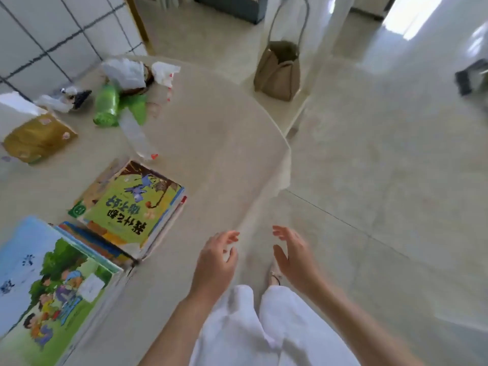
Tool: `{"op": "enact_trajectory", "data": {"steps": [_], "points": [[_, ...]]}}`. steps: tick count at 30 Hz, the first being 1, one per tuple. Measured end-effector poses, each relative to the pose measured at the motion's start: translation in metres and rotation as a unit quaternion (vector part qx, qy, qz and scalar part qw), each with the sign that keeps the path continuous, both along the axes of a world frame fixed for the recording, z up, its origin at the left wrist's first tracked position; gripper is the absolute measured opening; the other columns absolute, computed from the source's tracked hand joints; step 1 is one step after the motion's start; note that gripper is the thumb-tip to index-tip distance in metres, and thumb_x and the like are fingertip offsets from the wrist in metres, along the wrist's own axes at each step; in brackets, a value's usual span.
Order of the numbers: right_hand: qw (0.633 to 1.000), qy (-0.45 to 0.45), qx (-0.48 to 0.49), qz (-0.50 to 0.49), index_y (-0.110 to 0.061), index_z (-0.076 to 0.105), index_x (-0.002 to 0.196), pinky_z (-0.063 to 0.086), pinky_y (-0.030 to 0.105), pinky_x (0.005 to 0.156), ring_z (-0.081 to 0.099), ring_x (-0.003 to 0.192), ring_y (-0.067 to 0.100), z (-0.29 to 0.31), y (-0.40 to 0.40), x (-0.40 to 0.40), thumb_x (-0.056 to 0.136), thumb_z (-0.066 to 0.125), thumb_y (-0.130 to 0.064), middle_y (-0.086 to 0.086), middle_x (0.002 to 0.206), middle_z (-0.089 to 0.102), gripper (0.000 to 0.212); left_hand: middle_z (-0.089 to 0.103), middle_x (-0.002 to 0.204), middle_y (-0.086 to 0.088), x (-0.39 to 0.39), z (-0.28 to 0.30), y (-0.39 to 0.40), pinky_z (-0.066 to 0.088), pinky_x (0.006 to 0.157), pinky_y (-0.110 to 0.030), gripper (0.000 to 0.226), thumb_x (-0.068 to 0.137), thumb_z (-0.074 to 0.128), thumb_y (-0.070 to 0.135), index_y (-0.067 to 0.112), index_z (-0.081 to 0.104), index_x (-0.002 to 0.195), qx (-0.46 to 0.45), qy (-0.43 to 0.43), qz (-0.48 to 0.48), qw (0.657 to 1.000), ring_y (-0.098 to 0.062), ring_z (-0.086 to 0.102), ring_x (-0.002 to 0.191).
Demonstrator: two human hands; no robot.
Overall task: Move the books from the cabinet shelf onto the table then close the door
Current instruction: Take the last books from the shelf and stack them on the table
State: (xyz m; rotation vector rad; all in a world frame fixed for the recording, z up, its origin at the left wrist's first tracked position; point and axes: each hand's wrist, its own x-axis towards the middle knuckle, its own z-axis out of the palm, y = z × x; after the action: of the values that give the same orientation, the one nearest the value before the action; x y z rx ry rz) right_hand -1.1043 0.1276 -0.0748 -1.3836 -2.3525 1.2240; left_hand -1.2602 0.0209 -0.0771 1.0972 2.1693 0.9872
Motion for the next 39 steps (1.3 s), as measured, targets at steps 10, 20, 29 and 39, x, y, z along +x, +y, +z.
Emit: {"op": "enact_trajectory", "data": {"steps": [10, 20, 29, 39], "points": [[0.970, -0.016, -0.020, -0.244, -0.015, 0.047, 0.135, 0.042, 0.022, 0.094, 0.056, 0.113, 0.012, 0.007, -0.062, 0.188, 0.091, 0.053, -0.011, -0.001, 0.129, 0.057, 0.044, 0.064, 0.086, 0.016, 0.133, -0.013, 0.054, 0.055, 0.072, -0.027, 0.030, 0.085, 0.060, 0.003, 0.020, 0.067, 0.108, -0.069, -0.003, -0.333, 0.940, -0.001, 0.062, 0.079], [0.884, -0.026, -0.059, -0.464, -0.014, 0.050, 0.132, 0.035, 0.012, 0.086, 0.051, 0.102, 0.003, 0.001, -0.167, 0.410, 0.090, 0.055, -0.012, -0.002, 0.121, 0.059, 0.042, 0.065, 0.085, 0.006, 0.378, -0.028, 0.078, 0.047, 0.062, -0.015, 0.022, 0.091, 0.060, 0.006, 0.021, 0.066, 0.106, -0.114, 0.010, -0.582, 0.805, -0.002, 0.059, 0.066], [0.794, -0.044, -0.073, -0.602, -0.010, 0.051, 0.130, 0.039, 0.017, 0.088, 0.058, 0.105, 0.015, 0.003, -0.225, 0.588, 0.090, 0.054, -0.009, 0.005, 0.118, 0.062, 0.040, 0.065, 0.085, 0.008, 0.607, -0.015, 0.070, 0.047, 0.072, -0.024, 0.022, 0.091, 0.060, 0.014, 0.020, 0.065, 0.111, -0.130, 0.030, -0.681, 0.720, -0.016, 0.063, 0.074], [0.687, 0.003, -0.067, -0.723, -0.014, 0.051, 0.130, 0.039, 0.020, 0.086, 0.056, 0.104, 0.013, 0.005, -0.221, 0.739, 0.094, 0.053, -0.016, 0.000, 0.115, 0.061, 0.035, 0.065, 0.085, 0.014, 0.786, -0.017, 0.083, 0.044, 0.066, -0.016, 0.021, 0.092, 0.055, 0.018, 0.025, 0.063, 0.111, -0.100, 0.026, -0.730, 0.676, 0.007, 0.058, 0.069]]}}
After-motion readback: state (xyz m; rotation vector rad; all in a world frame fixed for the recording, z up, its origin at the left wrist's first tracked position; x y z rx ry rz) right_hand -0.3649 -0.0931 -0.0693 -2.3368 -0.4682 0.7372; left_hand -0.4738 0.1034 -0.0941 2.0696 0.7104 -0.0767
